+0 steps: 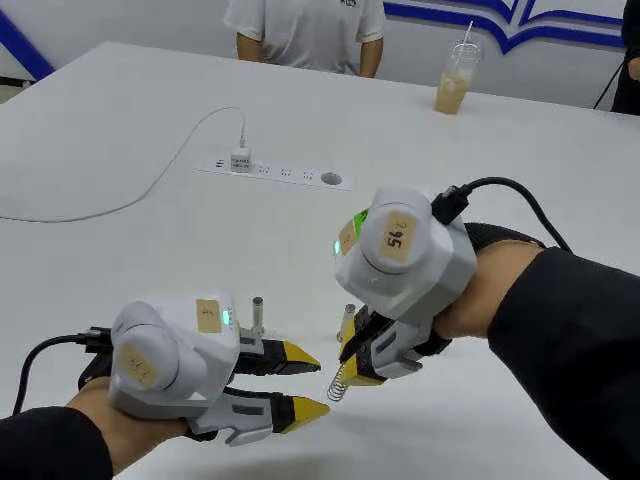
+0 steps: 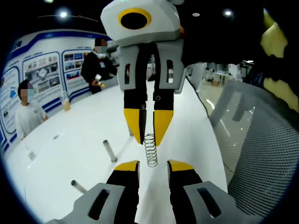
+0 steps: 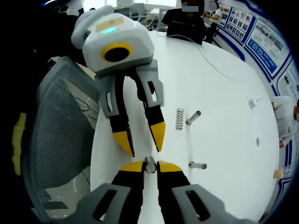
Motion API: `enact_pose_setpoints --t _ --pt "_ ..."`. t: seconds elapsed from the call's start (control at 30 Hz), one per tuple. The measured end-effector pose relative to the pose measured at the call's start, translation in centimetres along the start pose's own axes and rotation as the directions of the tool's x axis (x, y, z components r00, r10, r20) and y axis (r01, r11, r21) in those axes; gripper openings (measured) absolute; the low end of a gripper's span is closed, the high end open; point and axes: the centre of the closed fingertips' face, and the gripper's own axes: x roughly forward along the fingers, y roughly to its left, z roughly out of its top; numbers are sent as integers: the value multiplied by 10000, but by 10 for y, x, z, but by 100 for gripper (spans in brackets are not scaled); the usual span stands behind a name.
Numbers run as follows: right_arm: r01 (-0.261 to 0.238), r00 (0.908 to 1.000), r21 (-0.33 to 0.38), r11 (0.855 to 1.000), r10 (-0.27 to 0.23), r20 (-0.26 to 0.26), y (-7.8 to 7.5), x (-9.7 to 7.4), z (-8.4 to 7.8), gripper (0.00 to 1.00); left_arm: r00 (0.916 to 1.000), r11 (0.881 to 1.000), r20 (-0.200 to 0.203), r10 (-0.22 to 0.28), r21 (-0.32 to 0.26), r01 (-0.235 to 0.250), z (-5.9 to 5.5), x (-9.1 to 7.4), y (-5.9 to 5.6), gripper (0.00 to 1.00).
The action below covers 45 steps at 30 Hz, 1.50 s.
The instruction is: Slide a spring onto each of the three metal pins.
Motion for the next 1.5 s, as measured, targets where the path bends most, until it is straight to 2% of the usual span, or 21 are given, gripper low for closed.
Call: enact_pose_setpoints --t 0.23,0.57,0.9,1.23,1.5 --pt "313 9995 155 9994 -313 -20 -14 -11 -4 11 10000 10000 72 65 -63 -65 0 -2 1 26" --pt "792 9968 270 9965 -790 -82 -31 -29 -7 11 9986 9985 225 481 -288 -474 0 -14 10 29" --pt "1019 9944 231 9945 -1012 -301 -44 -36 -10 11 9959 9945 288 862 -617 -843 -4 -25 18 34" --pt "1203 9920 205 9925 -1194 -404 -59 -40 -8 11 9900 9855 352 1363 -1071 -1319 -11 -42 25 39" --pt "1287 9908 234 9914 -1276 -450 -66 -40 -7 11 9806 9718 326 1932 -1437 -1867 -18 -57 36 44"
